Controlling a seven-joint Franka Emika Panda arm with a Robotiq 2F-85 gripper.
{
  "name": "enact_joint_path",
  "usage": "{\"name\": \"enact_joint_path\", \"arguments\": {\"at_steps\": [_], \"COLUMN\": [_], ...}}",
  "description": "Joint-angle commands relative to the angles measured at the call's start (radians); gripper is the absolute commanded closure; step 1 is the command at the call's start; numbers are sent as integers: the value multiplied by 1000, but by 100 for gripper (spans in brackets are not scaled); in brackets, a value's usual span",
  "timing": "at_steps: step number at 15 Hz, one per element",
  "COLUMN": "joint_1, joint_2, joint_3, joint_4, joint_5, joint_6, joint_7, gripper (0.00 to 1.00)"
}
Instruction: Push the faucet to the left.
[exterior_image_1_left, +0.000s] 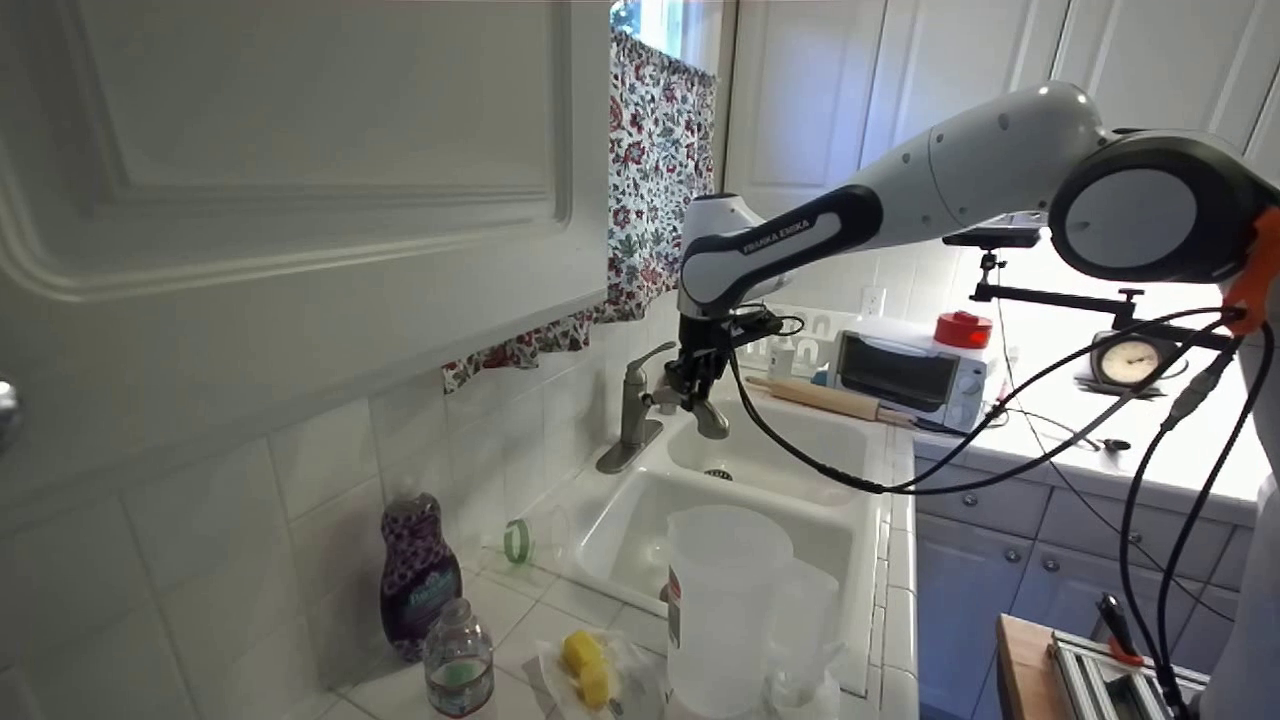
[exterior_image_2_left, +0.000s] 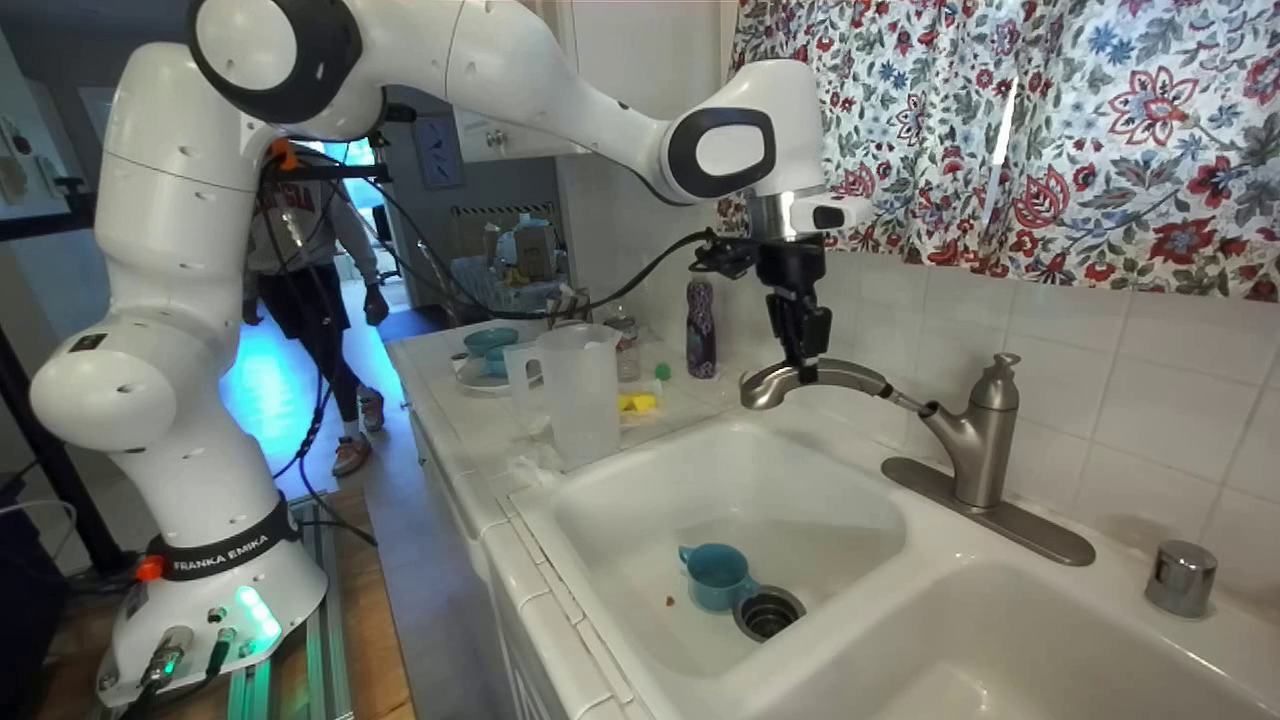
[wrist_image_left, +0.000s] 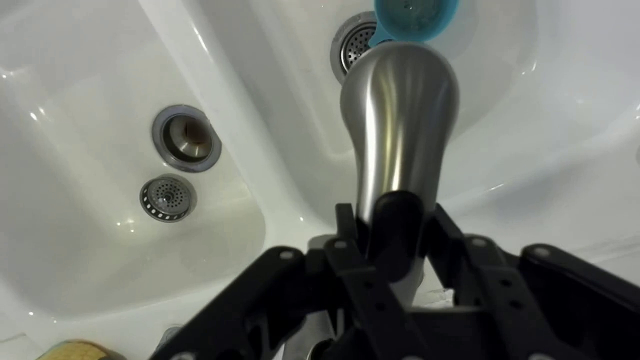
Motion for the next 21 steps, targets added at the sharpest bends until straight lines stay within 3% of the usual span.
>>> {"name": "enact_joint_path", "arguments": {"at_steps": [1,4,8,13,18,21], "joint_1": [10,27,47,56,42,22], "joint_2": [-82,-155,-296,-437,-477,-423], "joint_3": [49,35,44,69,90,76], "joint_4": [-121,-184,-292,-384,-413,-354], "joint_5": [10,-18,-49,-114,-120,-82], "joint_6": [22,46,57,11,13,19], "joint_7": [48,123,130,169,213,205], "gripper": [87,87,87,87,87,87]}}
